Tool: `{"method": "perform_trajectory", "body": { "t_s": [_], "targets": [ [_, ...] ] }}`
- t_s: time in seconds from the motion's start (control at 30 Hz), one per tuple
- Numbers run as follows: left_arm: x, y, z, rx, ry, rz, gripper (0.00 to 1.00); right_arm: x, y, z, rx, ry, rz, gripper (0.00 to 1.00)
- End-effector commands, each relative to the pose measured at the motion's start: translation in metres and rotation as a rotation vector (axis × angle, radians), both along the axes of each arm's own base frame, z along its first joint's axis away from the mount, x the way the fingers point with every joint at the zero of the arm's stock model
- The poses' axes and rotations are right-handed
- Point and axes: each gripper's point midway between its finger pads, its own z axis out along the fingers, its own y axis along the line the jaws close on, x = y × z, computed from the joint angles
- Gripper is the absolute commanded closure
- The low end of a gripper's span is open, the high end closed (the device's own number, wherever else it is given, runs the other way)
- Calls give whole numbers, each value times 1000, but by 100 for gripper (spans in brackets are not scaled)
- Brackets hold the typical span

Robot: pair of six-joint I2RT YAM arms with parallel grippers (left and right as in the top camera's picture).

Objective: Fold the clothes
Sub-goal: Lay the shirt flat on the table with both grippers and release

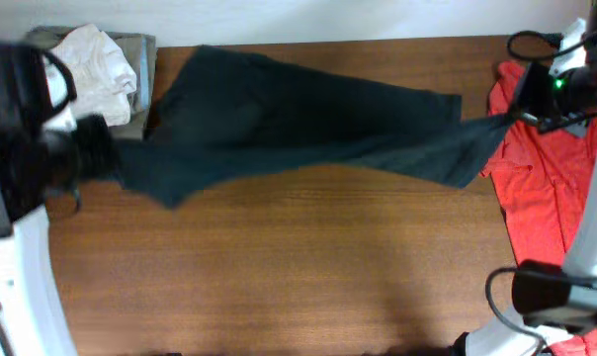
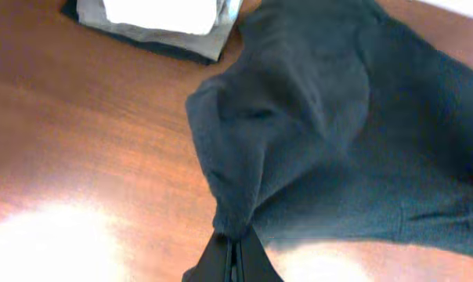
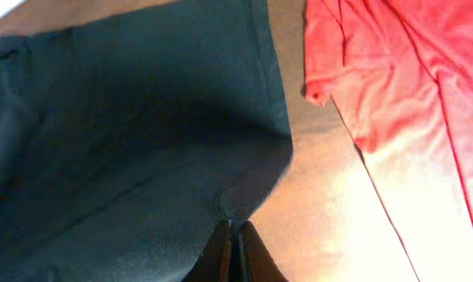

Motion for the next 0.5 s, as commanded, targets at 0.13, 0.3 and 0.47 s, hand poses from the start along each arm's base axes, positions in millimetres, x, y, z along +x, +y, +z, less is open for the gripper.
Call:
{"method": "perform_trajectory", "body": {
  "t_s": [0.13, 0.3, 0.47],
  "targets": [
    [-60, -1, -97, -46, 327, 93, 99, -82, -11, -26, -104, 82, -166, 96],
    [-101, -11, -111, -93, 325, 115, 99, -137, -2, -60, -116, 106, -190, 96],
    [-117, -28, -98, -178, 236, 88, 99, -159, 2, -73, -85, 125, -291, 96]
  ]
}}
